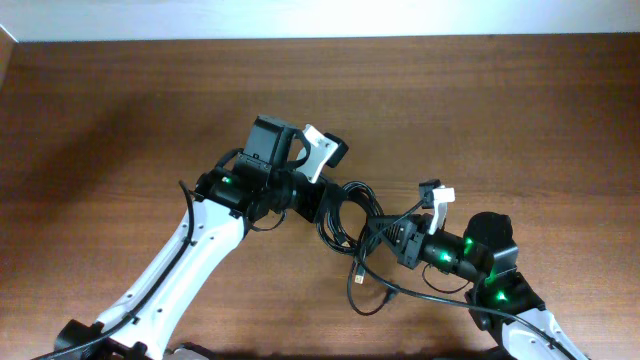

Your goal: Untangle cables

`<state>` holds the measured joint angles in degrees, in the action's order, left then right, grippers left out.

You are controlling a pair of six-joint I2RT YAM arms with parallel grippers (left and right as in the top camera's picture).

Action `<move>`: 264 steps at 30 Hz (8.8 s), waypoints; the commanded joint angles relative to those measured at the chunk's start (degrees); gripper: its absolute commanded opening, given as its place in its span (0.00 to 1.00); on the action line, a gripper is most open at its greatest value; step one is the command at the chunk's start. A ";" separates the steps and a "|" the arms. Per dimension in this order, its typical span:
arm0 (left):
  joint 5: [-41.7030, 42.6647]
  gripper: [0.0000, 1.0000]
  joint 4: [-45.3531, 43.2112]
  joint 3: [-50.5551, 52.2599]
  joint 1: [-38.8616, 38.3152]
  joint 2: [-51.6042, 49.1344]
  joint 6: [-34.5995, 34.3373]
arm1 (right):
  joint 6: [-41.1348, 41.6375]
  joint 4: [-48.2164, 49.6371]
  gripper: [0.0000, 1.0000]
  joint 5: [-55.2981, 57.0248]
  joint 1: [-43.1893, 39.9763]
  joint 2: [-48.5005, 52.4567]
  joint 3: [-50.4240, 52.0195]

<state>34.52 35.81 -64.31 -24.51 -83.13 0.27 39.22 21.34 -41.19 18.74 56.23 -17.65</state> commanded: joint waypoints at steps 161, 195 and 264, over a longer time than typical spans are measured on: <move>-20.06 0.00 -15.37 12.70 11.87 0.37 -11.13 | -1.73 -27.23 0.46 7.37 -15.02 5.66 -0.57; 7.15 0.00 -20.74 12.72 19.85 15.65 -22.56 | 21.05 -16.68 0.04 37.35 16.11 6.29 -0.59; 12.61 0.00 -35.65 12.52 30.86 35.15 -29.57 | 3.15 -13.09 0.26 -12.31 -11.43 29.83 -25.05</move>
<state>46.74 -0.12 -50.41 5.91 -48.84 -28.60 47.00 8.08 -42.74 8.25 86.46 -42.33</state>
